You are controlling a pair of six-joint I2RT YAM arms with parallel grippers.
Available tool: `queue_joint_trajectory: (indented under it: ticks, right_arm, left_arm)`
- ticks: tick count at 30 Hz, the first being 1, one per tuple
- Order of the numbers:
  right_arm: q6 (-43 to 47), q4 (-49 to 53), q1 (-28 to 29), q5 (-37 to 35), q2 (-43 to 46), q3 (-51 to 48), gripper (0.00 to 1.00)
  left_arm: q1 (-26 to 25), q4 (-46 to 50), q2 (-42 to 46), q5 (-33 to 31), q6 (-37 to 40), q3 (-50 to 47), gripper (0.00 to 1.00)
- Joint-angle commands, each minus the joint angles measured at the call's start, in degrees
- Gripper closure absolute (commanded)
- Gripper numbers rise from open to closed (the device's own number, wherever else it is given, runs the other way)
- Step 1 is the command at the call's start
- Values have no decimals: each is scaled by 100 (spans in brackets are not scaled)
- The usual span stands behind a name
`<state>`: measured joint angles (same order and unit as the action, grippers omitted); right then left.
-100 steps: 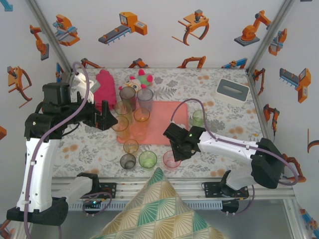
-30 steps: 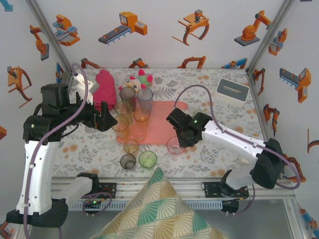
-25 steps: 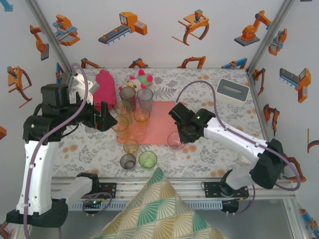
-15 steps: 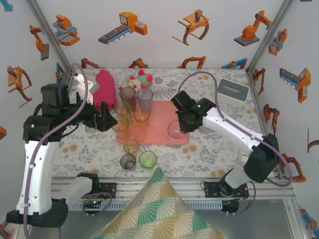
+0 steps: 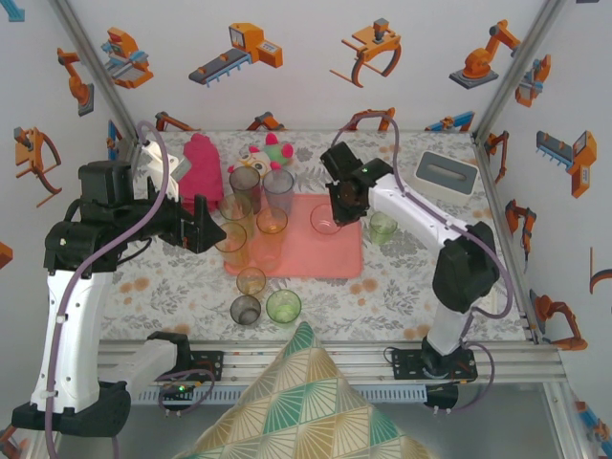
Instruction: Place the glasses into the tray
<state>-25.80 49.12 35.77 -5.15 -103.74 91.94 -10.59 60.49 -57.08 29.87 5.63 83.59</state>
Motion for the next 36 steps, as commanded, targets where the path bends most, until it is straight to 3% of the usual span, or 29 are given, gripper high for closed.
queue_joint_trajectory:
  ticks: [1, 26, 36]
  right_arm:
    - [235, -76, -103, 123, -320, 500, 88]
    - [671, 463, -228, 132, -2247, 2681, 88]
    - [681, 474, -246, 170, -2464, 2838, 88]
  left_arm:
    - [-40, 50, 35, 151, 13, 131, 3]
    - [-30, 57, -16, 160, 13, 166, 3]
    - [-30, 65, -39, 175, 19, 179, 3]
